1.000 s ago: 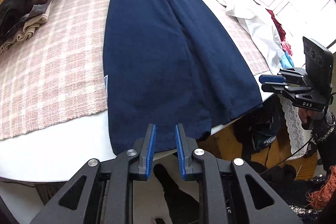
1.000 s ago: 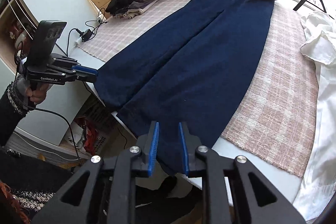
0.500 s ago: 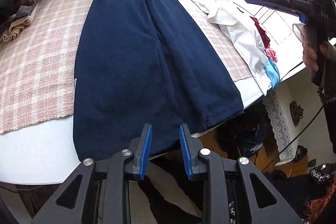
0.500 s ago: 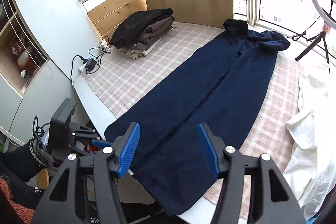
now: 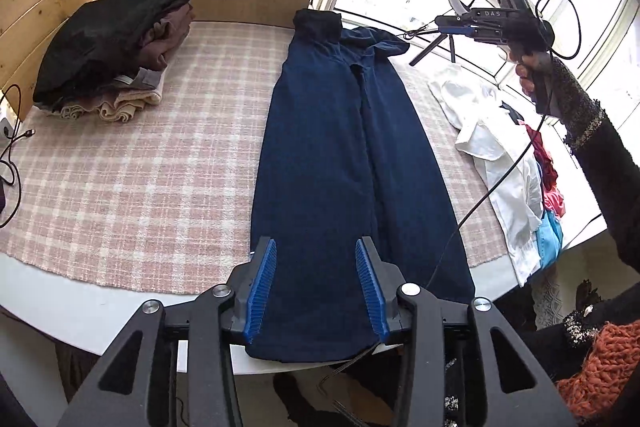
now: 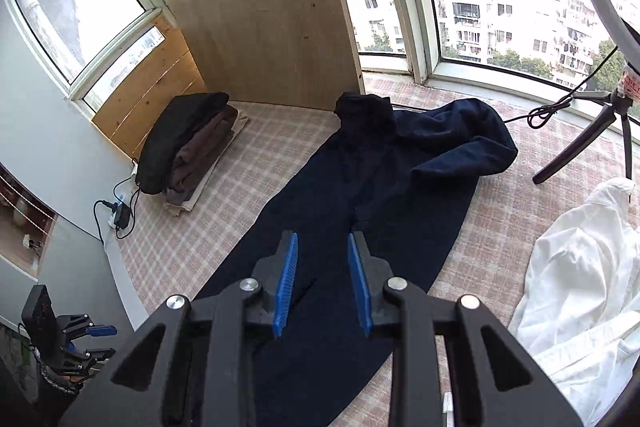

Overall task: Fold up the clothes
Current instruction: 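Release the hem and lift both open grippers away from the sweatshirt, then pinch the hem with both grippers and fold it up toward the collar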

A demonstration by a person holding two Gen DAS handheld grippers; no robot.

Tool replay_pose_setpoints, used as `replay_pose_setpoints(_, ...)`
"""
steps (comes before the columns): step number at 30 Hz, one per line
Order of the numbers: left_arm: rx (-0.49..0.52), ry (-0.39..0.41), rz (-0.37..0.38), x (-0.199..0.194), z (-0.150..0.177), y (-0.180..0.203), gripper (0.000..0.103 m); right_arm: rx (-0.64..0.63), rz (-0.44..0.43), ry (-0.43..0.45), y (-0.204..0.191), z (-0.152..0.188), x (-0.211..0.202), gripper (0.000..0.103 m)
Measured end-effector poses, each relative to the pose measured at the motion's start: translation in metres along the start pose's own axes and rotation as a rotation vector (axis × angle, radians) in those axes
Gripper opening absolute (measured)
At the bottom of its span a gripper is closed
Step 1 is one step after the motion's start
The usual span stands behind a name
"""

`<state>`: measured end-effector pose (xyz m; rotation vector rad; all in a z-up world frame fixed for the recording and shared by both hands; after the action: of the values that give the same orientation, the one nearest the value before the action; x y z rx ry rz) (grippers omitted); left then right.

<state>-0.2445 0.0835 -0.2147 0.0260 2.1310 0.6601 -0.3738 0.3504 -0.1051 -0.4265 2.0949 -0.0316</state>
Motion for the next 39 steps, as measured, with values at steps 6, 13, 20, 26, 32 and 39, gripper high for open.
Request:
replay_pose_setpoints(6, -0.088, -0.143, -0.067, 0.013, 0.037, -0.041, 0.040, 0.039, -0.128, -0.095, -0.013, 0.101, -0.002, 0.040)
replay_pose_setpoints(13, -0.039, -0.278, 0.062, 0.000, 0.068, -0.043, 0.040, 0.285, -0.276, -0.104, -0.022, 0.209, -0.074, 0.042)
replay_pose_setpoints(20, 0.077, -0.363, 0.116, 0.017, 0.074, -0.049, 0.041, 0.359, 0.068, -0.070, -0.048, 0.302, -0.092, 0.068)
replay_pose_setpoints(26, 0.166, -0.444, 0.147, 0.054, 0.086, -0.032, 0.041, 0.395, 0.163, -0.136, -0.082, 0.354, -0.038, 0.068)
replay_pose_setpoints(32, 0.195, -0.465, 0.136, 0.067, 0.094, -0.017, 0.041, 0.373, 0.205, -0.122, -0.087, 0.355, -0.027, 0.068)
replay_pose_setpoints(39, 0.208, -0.471, 0.130, 0.074, 0.099, -0.008, 0.020, 0.266, 0.239, -0.173, -0.104, 0.356, -0.009, 0.068)
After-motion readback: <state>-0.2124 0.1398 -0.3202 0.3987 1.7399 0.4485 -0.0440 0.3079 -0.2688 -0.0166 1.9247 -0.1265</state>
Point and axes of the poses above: each gripper's, at about its wrist camera, not at the fingertips, and x roughly the way its jaws point, y to its right, z to its underside, the point moved 9 cm from there along x, roughly the way its jaws point, and after that the axes turned 11 degrees about z, right-handed, at the moved point
